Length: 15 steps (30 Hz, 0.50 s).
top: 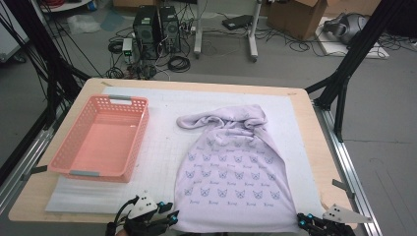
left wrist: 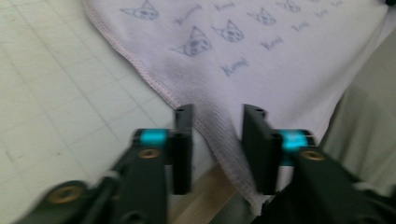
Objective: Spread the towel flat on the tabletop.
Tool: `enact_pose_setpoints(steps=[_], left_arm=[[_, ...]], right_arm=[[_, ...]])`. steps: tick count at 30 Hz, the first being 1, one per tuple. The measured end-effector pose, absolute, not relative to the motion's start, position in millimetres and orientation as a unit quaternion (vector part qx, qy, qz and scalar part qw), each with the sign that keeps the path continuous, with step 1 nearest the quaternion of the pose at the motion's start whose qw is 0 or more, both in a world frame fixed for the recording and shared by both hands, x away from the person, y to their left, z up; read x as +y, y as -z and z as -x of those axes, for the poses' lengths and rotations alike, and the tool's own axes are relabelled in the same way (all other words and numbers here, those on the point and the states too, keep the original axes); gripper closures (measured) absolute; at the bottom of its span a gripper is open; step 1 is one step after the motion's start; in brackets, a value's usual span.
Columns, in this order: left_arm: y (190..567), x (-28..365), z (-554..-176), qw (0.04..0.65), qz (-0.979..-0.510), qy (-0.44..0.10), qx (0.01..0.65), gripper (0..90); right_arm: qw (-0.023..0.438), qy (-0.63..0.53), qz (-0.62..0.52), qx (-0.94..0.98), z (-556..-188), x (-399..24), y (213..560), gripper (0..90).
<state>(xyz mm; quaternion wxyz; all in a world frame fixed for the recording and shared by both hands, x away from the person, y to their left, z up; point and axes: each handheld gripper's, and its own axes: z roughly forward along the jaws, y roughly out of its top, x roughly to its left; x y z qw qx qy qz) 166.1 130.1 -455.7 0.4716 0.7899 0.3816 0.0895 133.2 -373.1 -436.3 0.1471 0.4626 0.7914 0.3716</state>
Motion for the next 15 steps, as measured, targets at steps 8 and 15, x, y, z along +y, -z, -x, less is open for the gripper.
enact_pose_setpoints(steps=[8,15], left_arm=[[449.9,132.6,-202.6,0.485,-0.763,-0.118,0.411,48.4],[453.8,108.4,-234.4,0.459,-0.782,-0.093,0.411,44.1]], right_arm=[[0.182,-0.391,-0.479,0.764,-161.7,-363.9,433.3,64.2],[0.189,-0.370,-0.495,0.763,-196.9,-356.6,442.3,63.0]])
